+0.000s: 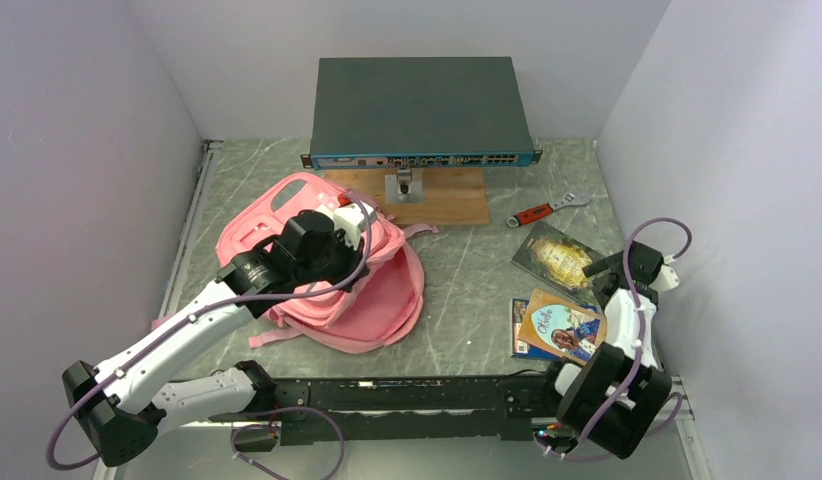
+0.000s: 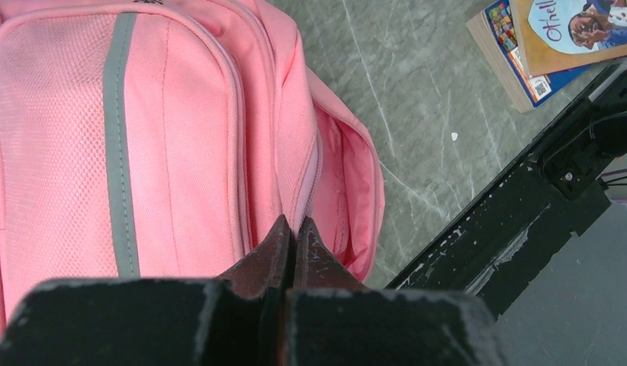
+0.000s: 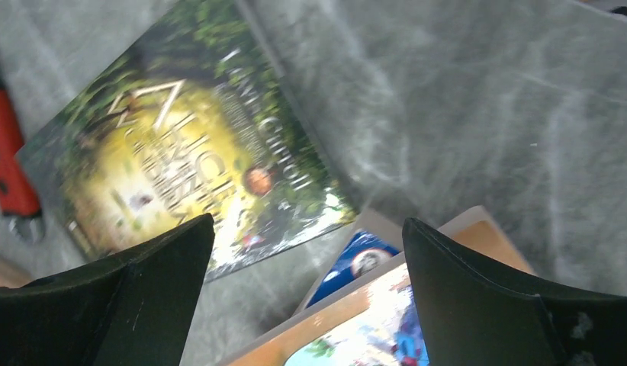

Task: Pack the student bag
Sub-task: Move the book to the center of the board.

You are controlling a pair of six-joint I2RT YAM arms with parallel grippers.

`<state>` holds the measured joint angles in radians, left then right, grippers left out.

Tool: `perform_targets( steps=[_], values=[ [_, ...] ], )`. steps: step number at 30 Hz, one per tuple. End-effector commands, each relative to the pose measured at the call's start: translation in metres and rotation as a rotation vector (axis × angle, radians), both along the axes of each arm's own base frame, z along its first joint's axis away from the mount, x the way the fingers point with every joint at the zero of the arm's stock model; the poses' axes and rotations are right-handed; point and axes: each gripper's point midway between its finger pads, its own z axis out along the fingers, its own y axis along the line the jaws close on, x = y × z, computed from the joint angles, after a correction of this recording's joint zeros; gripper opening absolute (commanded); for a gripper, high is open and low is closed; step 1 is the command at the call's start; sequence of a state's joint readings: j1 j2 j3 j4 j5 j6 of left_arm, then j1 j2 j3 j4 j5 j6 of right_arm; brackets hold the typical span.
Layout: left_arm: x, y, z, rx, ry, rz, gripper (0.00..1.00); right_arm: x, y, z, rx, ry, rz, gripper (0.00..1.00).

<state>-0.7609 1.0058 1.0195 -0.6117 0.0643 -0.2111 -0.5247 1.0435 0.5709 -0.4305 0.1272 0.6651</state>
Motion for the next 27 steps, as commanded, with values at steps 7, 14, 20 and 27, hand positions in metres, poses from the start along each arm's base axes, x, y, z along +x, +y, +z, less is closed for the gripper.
perform_targets(
  steps=[7, 14, 20, 27],
  values=[
    [-0.003, -0.024, -0.016, -0.093, 0.079, -0.043, 0.00, -0.049, -0.025, 0.002, -0.115, 0.152, -0.218, 0.95],
    [-0.007, -0.027, -0.015, -0.111, 0.083, -0.068, 0.00, -0.080, -0.024, 0.008, -0.135, 0.208, -0.404, 0.99],
    [-0.015, -0.029, -0.010, -0.139, 0.087, -0.105, 0.00, -0.097, -0.031, -0.003, -0.114, 0.267, -0.503, 1.00],
    [-0.023, -0.023, -0.006, -0.161, 0.068, -0.111, 0.00, -0.063, -0.012, -0.020, 0.038, 0.140, -0.333, 1.00]
  ],
)
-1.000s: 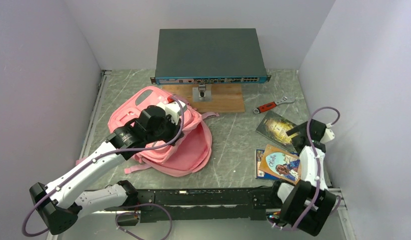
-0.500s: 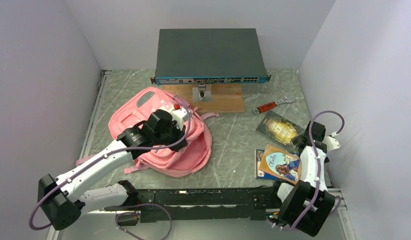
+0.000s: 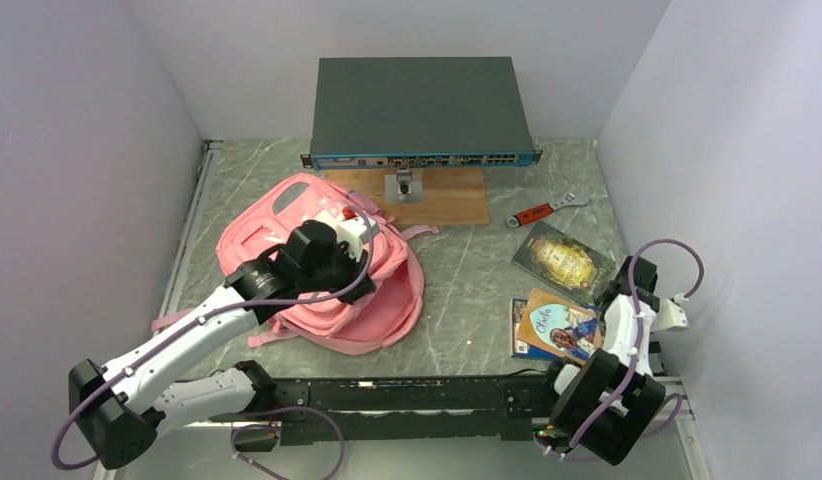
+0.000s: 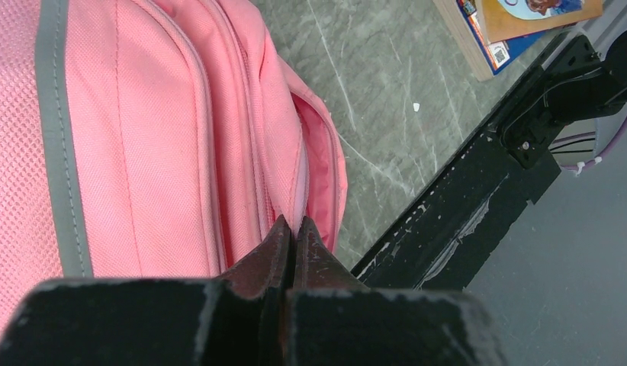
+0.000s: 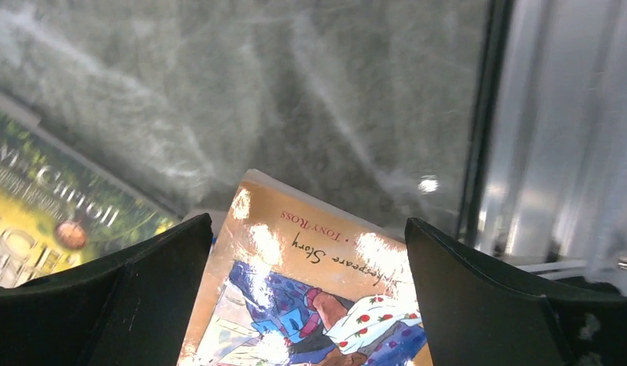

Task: Pack the student bag
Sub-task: Move the book to the center of the board.

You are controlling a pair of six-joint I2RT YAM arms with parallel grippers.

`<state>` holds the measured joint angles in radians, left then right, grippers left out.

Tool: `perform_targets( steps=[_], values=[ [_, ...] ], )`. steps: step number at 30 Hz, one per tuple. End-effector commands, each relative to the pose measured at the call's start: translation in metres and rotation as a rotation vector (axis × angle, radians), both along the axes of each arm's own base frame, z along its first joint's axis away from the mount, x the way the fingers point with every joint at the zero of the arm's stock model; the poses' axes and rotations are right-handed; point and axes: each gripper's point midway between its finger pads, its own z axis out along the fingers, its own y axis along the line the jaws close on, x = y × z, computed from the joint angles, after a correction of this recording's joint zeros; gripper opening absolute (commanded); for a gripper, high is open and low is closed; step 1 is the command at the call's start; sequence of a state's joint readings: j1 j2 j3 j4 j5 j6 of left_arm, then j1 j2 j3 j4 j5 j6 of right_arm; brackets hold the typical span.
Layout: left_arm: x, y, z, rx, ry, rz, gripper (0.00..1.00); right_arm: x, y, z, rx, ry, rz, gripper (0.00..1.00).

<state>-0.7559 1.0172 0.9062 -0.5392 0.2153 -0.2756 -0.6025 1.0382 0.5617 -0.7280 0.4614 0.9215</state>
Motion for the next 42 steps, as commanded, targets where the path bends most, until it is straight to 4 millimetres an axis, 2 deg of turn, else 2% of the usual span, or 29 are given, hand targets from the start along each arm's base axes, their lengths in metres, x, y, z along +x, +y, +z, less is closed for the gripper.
perform_targets(
  steps=[1, 4, 8, 11, 13, 15, 16, 20, 22, 26, 28, 30, 32, 34, 36, 42],
  values=[
    [-0.001, -0.006, 0.027, -0.108, -0.068, -0.019, 0.00, 0.041, 0.017, 0.002, 0.065, -0.185, 0.165, 1.00],
    [-0.002, -0.008, 0.026, -0.120, -0.064, -0.024, 0.00, 0.074, 0.047, 0.008, 0.122, -0.278, 0.338, 1.00],
    [0.000, -0.008, 0.024, -0.113, -0.062, -0.016, 0.00, 0.121, 0.099, 0.030, 0.125, -0.341, 0.547, 1.00],
    [0.001, -0.008, 0.023, -0.110, -0.058, -0.010, 0.00, 0.146, 0.138, 0.039, 0.157, -0.342, 0.695, 1.00],
    [0.001, -0.008, 0.022, -0.108, -0.046, -0.002, 0.00, 0.153, 0.152, 0.038, 0.180, -0.322, 0.758, 1.00],
    [0.000, -0.009, 0.020, -0.111, -0.030, 0.004, 0.01, 0.154, 0.153, 0.039, 0.170, -0.286, 0.807, 1.00],
    [-0.001, -0.009, 0.019, -0.116, -0.021, 0.005, 0.05, 0.155, 0.152, 0.041, 0.151, -0.270, 0.849, 1.00],
    [-0.002, -0.012, 0.018, -0.139, -0.011, 0.002, 0.20, 0.143, 0.130, 0.052, 0.028, -0.147, 0.925, 1.00],
    [-0.003, -0.014, 0.021, -0.141, -0.004, -0.004, 0.33, 0.134, 0.134, 0.055, 0.005, -0.113, 0.964, 1.00],
    [-0.004, -0.023, 0.033, -0.183, -0.010, -0.032, 0.70, 0.115, 0.142, 0.055, 0.008, -0.101, 0.995, 1.00],
    [-0.007, -0.037, 0.036, -0.211, 0.014, -0.071, 0.79, 0.113, 0.159, 0.053, 0.064, -0.156, 1.055, 0.98],
    [-0.014, -0.056, 0.037, -0.229, 0.054, -0.102, 0.83, 0.110, 0.184, 0.051, 0.160, -0.220, 1.141, 0.91],
    [-0.021, -0.081, 0.035, -0.262, 0.092, -0.113, 0.86, 0.109, 0.190, 0.047, 0.180, -0.239, 1.159, 0.91],
    [-0.033, -0.110, 0.030, -0.307, 0.107, -0.119, 0.87, 0.109, 0.182, 0.042, 0.141, -0.210, 1.146, 0.91],
    [-0.033, -0.133, 0.025, -0.374, 0.096, -0.074, 0.88, 0.110, 0.172, 0.039, 0.109, -0.160, 1.128, 0.91],
    [-0.027, -0.169, -0.006, -0.470, 0.181, 0.084, 0.91, 0.114, 0.160, 0.039, 0.060, -0.129, 1.074, 0.95]
  ],
)
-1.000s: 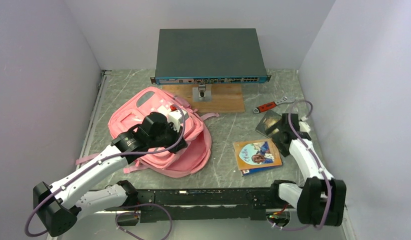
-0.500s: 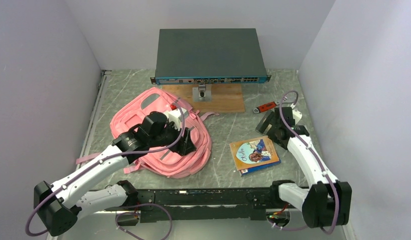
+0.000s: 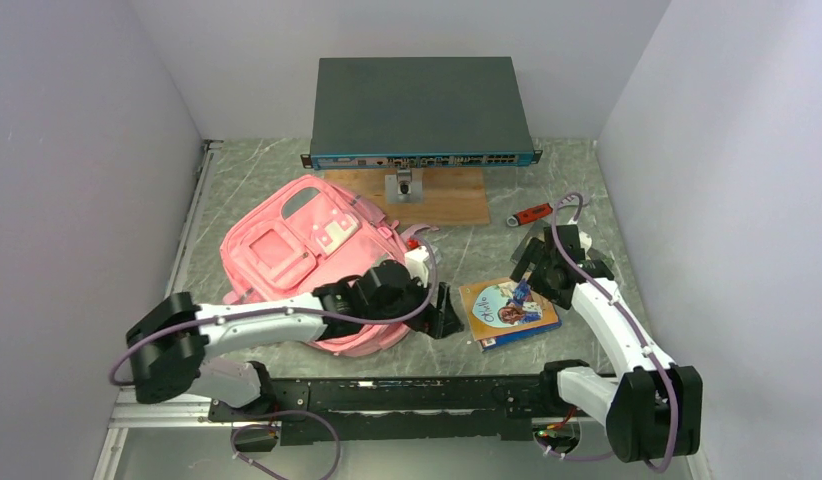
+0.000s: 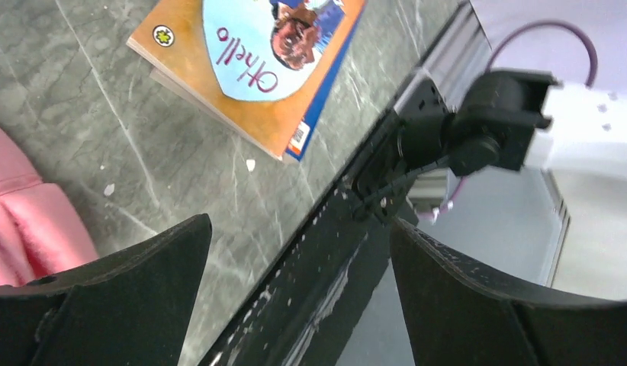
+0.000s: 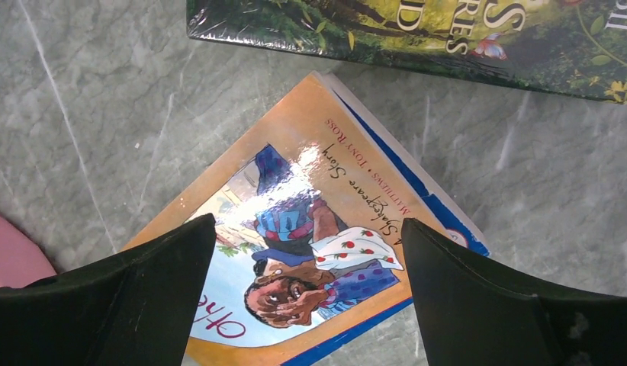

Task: Pack the student bag
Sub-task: Move the book to the center of the board, then pick up the book from the center of the board.

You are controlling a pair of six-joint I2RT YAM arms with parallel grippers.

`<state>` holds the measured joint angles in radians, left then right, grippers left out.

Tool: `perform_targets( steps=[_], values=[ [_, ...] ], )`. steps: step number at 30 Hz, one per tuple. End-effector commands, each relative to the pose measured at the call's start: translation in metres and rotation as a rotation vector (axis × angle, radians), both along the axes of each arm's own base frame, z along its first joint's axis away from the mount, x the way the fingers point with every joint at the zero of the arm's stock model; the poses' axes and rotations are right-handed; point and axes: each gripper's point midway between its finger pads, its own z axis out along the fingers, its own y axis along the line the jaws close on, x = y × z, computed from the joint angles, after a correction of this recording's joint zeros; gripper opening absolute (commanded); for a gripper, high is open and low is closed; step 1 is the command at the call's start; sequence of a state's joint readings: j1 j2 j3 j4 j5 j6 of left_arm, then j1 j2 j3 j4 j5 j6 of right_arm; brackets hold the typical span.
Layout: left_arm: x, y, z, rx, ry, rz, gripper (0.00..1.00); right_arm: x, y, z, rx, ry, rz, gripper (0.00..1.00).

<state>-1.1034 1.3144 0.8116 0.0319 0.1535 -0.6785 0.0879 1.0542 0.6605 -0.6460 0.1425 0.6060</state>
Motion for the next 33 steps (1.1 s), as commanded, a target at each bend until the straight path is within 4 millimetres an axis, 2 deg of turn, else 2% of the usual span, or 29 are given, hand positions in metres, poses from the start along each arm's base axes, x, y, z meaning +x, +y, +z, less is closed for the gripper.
perform_targets(
  steps=[1, 5, 6, 8, 14, 19, 24, 27, 30, 33],
  values=[
    [0.026, -0.036, 0.014, -0.185, 0.066, 0.191, 0.92, 0.013, -0.010, 0.011, -0.052, -0.051, -0.032, 0.95],
    [0.034, -0.054, -0.010, -0.199, 0.144, 0.265, 0.91, 0.015, -0.006, 0.003, -0.033, -0.042, -0.027, 0.95],
    [0.035, -0.056, -0.023, -0.182, 0.168, 0.287, 0.91, 0.015, -0.005, 0.001, -0.027, -0.036, -0.023, 0.95],
    [0.035, -0.058, -0.038, -0.184, 0.220, 0.316, 0.90, 0.013, 0.000, -0.004, -0.002, -0.024, -0.009, 0.95],
    [0.031, -0.066, -0.067, -0.218, 0.330, 0.375, 0.83, 0.009, 0.006, -0.013, 0.022, -0.004, 0.020, 0.94],
    [0.026, -0.080, -0.075, -0.274, 0.400, 0.353, 0.68, 0.009, 0.014, -0.014, 0.058, -0.008, 0.053, 0.93],
    [0.025, -0.082, -0.081, -0.275, 0.412, 0.363, 0.55, 0.008, 0.016, -0.017, 0.067, -0.001, 0.058, 0.93],
    [0.024, -0.083, -0.076, -0.302, 0.413, 0.355, 0.46, 0.008, 0.017, -0.015, 0.074, -0.008, 0.060, 0.93],
    [0.026, -0.082, -0.073, -0.309, 0.403, 0.362, 0.42, 0.008, 0.018, -0.013, 0.078, -0.015, 0.061, 0.93],
    [0.026, -0.082, -0.073, -0.318, 0.414, 0.365, 0.42, 0.009, 0.019, -0.011, 0.085, -0.026, 0.065, 0.93]
  ],
)
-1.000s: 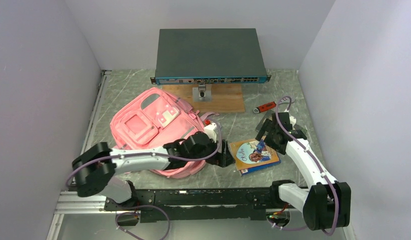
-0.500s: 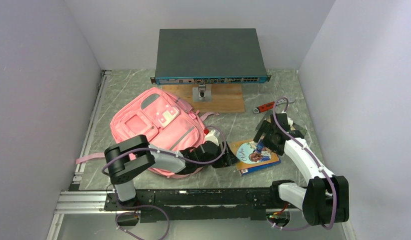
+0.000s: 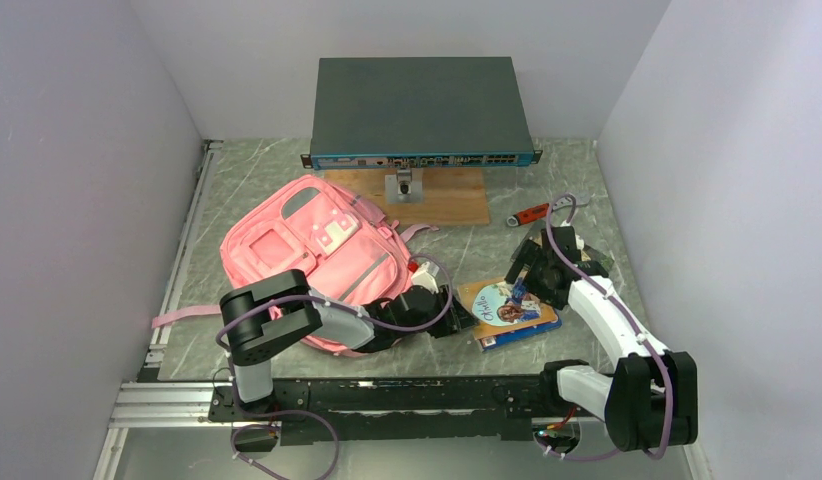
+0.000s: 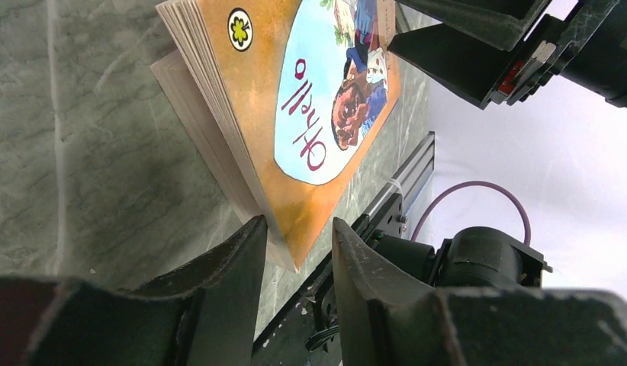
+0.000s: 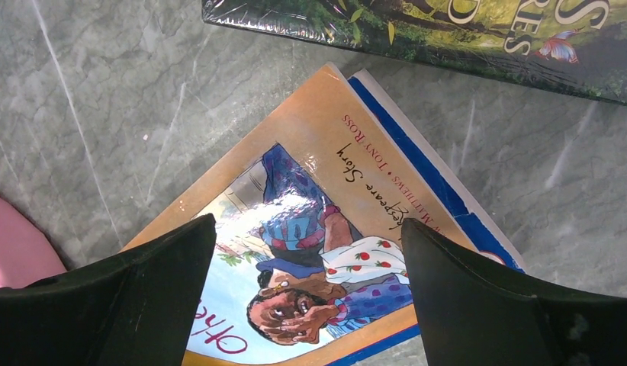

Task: Pack the student bag
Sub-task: Pick up the book from the center of the board.

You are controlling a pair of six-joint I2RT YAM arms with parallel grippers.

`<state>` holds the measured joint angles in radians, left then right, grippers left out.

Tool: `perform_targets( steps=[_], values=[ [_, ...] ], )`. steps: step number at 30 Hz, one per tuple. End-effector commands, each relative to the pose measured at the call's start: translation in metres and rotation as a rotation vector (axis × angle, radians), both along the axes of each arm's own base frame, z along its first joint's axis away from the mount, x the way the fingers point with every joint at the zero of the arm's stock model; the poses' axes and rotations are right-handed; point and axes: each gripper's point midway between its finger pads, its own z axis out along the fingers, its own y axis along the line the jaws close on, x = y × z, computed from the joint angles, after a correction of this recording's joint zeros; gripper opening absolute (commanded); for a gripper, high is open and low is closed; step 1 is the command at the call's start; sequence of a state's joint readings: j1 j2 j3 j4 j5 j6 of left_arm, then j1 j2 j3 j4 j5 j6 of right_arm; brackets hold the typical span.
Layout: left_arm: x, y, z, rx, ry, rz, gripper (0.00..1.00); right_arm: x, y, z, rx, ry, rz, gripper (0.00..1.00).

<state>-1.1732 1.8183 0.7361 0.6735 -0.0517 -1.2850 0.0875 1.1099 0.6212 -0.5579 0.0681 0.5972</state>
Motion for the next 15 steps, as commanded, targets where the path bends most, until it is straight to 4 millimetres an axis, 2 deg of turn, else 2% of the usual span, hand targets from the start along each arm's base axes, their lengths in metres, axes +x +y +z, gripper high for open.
perform_targets(
  steps=[1, 8, 11, 15],
  values=[
    [0.001, -0.009, 0.020, -0.091, 0.000, 0.010, 0.44, 0.004, 0.007, 0.007, 0.030, -0.044, 0.023, 0.93],
    [-0.008, -0.009, -0.005, -0.046, 0.114, 0.007, 0.63, 0.004, 0.010, 0.005, 0.048, -0.038, 0.028, 0.93],
    [-0.008, -0.010, -0.009, -0.036, 0.122, 0.007, 0.67, 0.003, 0.011, 0.005, 0.055, -0.037, 0.029, 0.93],
    [-0.004, -0.015, -0.005, -0.032, 0.100, -0.001, 0.65, 0.004, 0.012, 0.007, 0.064, -0.047, 0.027, 0.93]
  ],
)
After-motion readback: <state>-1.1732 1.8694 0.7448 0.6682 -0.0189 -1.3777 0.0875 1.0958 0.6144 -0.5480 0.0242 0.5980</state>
